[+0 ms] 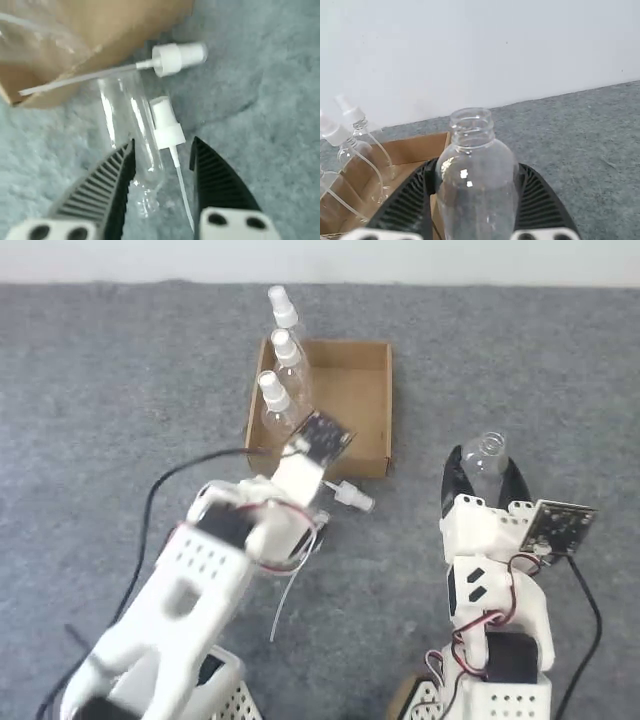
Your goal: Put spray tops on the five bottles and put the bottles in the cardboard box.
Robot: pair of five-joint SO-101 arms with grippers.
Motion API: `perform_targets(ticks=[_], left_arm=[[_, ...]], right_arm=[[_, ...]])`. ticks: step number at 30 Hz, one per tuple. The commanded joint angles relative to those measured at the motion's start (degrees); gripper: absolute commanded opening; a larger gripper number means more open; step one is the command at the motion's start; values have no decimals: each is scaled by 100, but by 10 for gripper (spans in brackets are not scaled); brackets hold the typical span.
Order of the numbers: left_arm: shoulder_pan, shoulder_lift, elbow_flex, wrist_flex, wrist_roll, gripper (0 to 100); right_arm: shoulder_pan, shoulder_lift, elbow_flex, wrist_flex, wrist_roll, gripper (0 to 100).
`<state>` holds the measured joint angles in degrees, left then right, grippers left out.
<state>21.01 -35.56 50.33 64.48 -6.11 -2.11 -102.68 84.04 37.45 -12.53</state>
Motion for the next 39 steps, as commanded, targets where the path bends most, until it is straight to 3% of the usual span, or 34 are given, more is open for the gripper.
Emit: perform_targets(ticks=[1,8,21,25,31,39], left_arm=[[0,1468,-1112,220,308,167],[0,3024,-1947,431,475,167],[-9,4659,-2782,422,475,163],[35,4800,-2835,422,466,143],[202,4800,-2809,457,431,13],[316,4281,-2580,563,431,12]], right_arm=[[66,-127,-88,-171,-53,24],[48,-127,-88,-171,-53,24],[40,-127,-88,-171,-44,24],[40,-127,-88,-171,35,24],[31,-127,-88,-171,97,22],[31,-127,-88,-163,97,22]])
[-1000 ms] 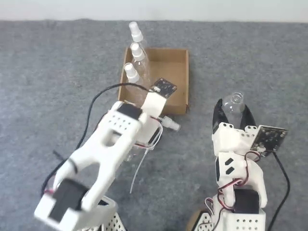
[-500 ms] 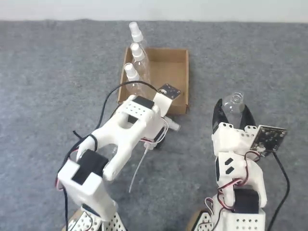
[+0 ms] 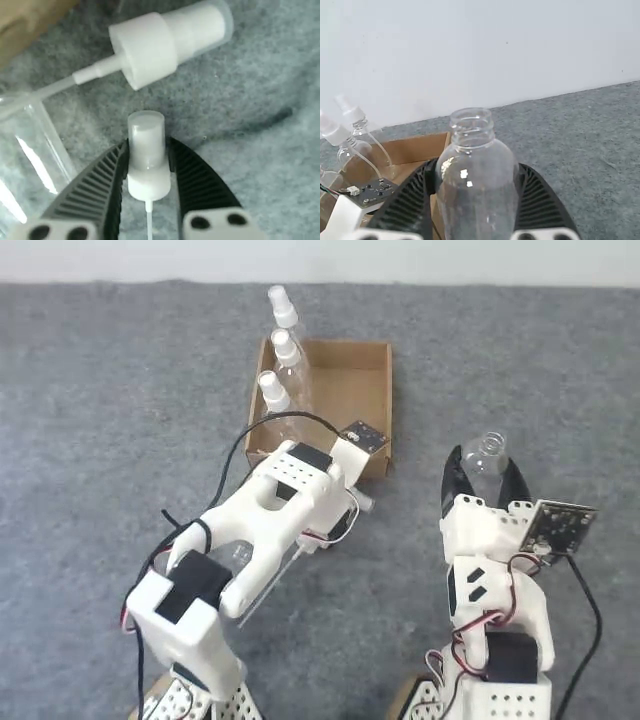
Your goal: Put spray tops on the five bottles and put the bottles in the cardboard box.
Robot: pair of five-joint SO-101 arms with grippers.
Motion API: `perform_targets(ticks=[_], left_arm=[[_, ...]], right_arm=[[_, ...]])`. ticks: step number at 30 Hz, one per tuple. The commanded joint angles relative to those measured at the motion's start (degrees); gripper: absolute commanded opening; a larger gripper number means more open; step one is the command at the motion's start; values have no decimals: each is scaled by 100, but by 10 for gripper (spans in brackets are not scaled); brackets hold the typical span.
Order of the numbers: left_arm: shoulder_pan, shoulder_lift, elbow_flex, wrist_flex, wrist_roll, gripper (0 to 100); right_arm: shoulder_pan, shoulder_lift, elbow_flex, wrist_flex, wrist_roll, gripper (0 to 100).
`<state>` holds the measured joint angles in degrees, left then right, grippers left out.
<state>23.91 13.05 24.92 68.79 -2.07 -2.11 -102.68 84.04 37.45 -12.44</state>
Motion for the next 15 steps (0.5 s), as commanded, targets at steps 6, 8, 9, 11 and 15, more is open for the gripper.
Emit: perform_targets(ticks=[6,8,9,11,15], left_arm=[[-18,-2075,760,-53,26,12],[-18,-2602,1112,-255,26,12],[-18,-2875,1288,-352,26,12],[-18,-3376,1604,-527,26,12],[-18,-4211,2070,-747,44,12]], right_arm=[[-40,-127,-88,-154,97,22],[-171,-127,-88,-136,105,22],[-224,-127,-88,-136,105,21],[-251,-127,-88,-136,105,20],[-268,-127,-88,-136,105,20]])
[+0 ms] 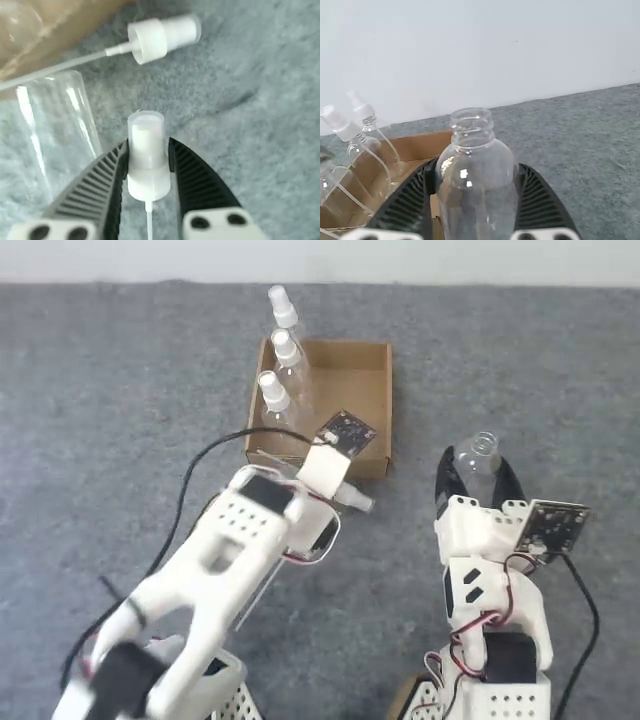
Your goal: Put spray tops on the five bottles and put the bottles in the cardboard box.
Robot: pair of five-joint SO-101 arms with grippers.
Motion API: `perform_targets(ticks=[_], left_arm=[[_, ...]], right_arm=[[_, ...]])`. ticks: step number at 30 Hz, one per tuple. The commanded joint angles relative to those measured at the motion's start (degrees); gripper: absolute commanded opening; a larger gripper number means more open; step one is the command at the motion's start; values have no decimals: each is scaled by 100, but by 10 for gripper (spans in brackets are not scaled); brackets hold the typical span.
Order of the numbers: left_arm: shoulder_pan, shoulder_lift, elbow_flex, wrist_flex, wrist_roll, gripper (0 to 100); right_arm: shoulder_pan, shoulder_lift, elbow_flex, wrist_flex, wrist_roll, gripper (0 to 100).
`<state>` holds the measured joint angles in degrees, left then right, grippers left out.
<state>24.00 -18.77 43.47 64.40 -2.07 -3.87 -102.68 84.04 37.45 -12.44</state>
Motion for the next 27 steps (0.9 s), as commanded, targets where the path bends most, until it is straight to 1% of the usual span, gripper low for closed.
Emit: perform_targets(ticks=[1,3,8,12,15,18,23,27], left_arm=[[-26,-1204,295,-343,53,12],[-26,-1530,435,-378,62,12],[-26,-2127,664,-378,70,12],[-26,-2541,822,-378,79,12],[-26,-2927,945,-378,79,12],[-44,-3349,1077,-378,299,12],[-519,-3974,1235,-466,360,12],[-835,-4387,1411,-642,360,12]], right_arm=[[-136,-127,-88,-136,105,20],[-259,-127,-62,-136,123,20],[-743,-127,79,-189,607,20],[-1086,-127,123,-171,633,20],[-1147,-127,193,-189,633,20],[-1288,-127,246,-189,730,20],[-1851,-127,396,-189,1187,20],[-2105,-127,413,-154,1284,20]])
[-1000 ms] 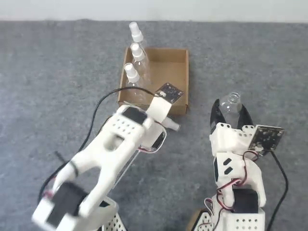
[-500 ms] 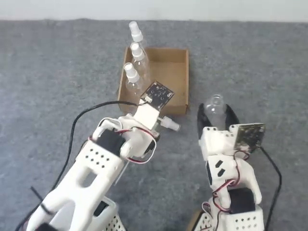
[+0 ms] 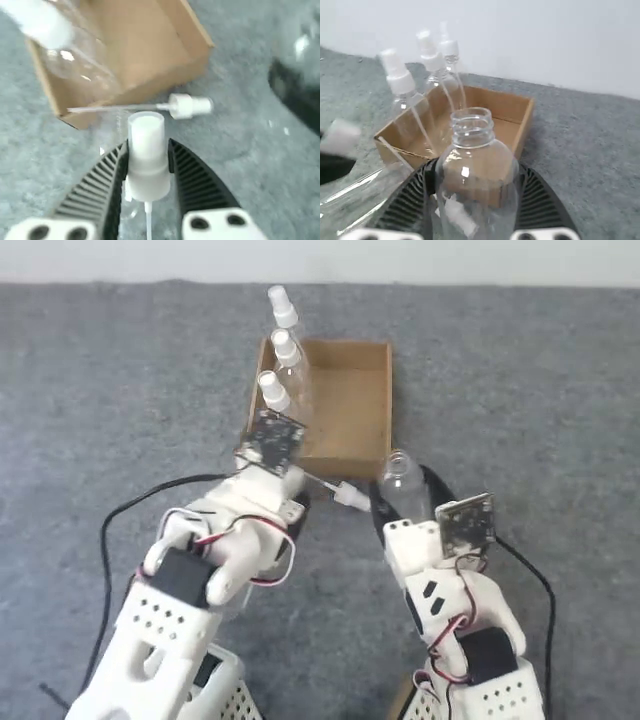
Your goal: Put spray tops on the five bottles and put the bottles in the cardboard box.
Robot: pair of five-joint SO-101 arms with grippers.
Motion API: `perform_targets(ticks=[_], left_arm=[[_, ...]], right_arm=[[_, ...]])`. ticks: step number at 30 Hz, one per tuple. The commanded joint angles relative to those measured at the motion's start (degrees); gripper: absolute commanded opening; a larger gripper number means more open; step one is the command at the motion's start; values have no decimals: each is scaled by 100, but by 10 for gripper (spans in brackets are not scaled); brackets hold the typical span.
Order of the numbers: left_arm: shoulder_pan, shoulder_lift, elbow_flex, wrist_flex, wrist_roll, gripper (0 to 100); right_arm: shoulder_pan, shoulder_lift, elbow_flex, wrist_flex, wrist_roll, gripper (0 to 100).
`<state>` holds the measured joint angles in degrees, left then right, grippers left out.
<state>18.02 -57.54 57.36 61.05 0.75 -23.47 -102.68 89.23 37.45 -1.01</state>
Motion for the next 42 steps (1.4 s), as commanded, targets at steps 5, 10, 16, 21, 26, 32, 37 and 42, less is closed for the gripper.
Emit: perform_targets(ticks=[5,10,16,21,26,32,37,42], left_arm=[[-431,-1046,84,-378,299,12],[-826,-1618,48,-554,440,12],[-949,-2330,-40,-633,448,12],[-958,-2901,-215,-651,888,12],[-958,-3314,-268,-721,1187,12],[-958,-3807,-259,-1134,1459,12],[-958,-4044,-259,-1398,1459,12],[-958,-4185,-259,-1468,1908,12]], right_arm=[[-171,-127,-35,-189,141,20],[-233,-127,-18,-189,141,20],[-347,-127,-9,-180,132,20],[-629,-127,97,-189,141,20],[-796,-127,97,-189,141,20],[-1042,-127,114,-171,141,20],[-1279,-127,193,-189,149,20],[-1516,-127,193,-189,149,20]])
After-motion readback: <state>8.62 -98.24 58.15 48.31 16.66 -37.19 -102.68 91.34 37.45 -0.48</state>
